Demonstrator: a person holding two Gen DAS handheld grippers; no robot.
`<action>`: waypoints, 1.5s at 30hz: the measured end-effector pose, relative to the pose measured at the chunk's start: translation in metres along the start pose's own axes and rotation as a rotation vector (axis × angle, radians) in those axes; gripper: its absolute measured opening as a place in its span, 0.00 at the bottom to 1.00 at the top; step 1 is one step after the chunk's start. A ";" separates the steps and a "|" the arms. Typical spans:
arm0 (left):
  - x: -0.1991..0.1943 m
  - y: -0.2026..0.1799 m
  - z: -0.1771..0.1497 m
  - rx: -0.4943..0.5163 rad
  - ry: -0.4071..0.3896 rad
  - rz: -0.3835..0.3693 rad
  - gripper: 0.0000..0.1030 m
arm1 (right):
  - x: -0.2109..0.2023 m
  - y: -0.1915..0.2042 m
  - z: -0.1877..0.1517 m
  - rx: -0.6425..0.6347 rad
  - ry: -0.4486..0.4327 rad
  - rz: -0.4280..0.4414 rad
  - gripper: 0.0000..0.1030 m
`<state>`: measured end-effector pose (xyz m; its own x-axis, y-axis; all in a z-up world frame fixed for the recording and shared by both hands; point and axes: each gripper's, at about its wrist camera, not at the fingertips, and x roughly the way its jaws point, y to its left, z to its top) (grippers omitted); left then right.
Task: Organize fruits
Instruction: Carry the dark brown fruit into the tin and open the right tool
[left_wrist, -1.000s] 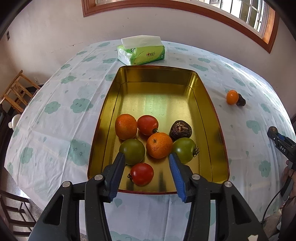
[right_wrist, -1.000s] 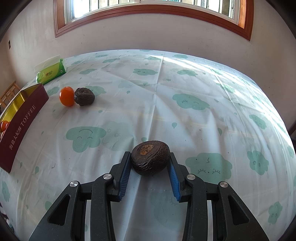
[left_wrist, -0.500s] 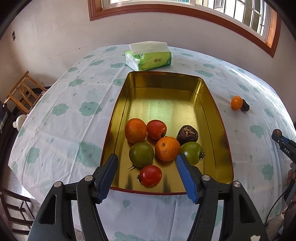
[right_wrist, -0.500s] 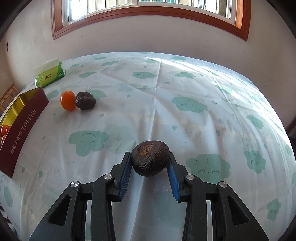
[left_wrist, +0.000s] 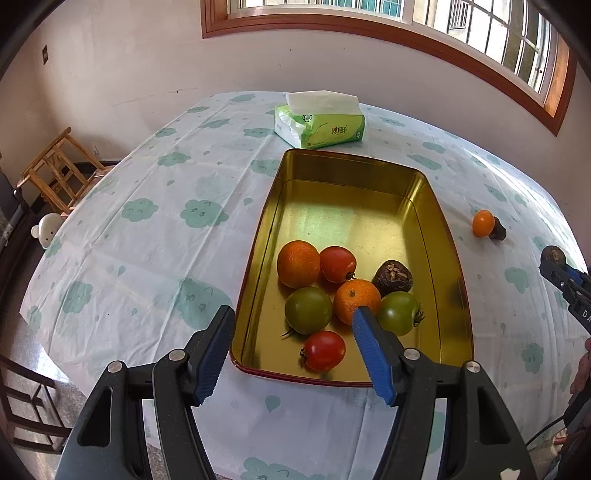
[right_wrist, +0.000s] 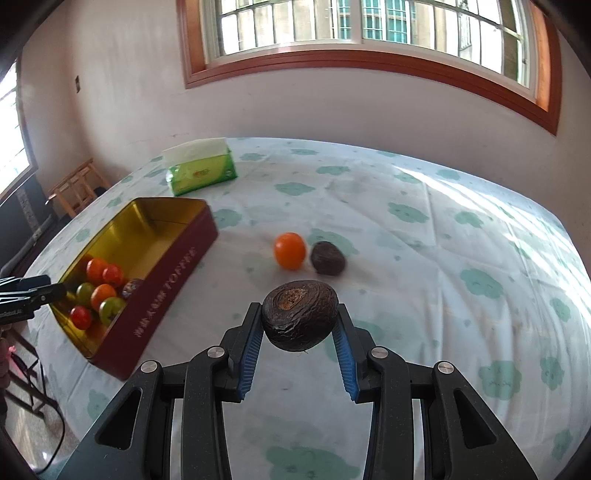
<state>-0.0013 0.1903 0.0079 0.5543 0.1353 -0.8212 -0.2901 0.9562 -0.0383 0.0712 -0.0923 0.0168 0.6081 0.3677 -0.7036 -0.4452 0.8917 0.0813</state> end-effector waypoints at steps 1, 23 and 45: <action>-0.001 0.002 0.000 -0.004 -0.002 0.002 0.61 | 0.001 0.010 0.002 -0.014 0.001 0.021 0.38; -0.004 0.062 -0.009 -0.141 0.015 0.067 0.62 | 0.056 0.148 0.019 -0.209 0.080 0.244 0.38; 0.002 0.071 -0.014 -0.142 0.024 0.080 0.62 | 0.085 0.166 0.014 -0.223 0.134 0.247 0.38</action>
<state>-0.0317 0.2554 -0.0043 0.5065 0.2017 -0.8383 -0.4409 0.8961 -0.0507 0.0576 0.0905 -0.0197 0.3794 0.5140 -0.7693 -0.7097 0.6951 0.1144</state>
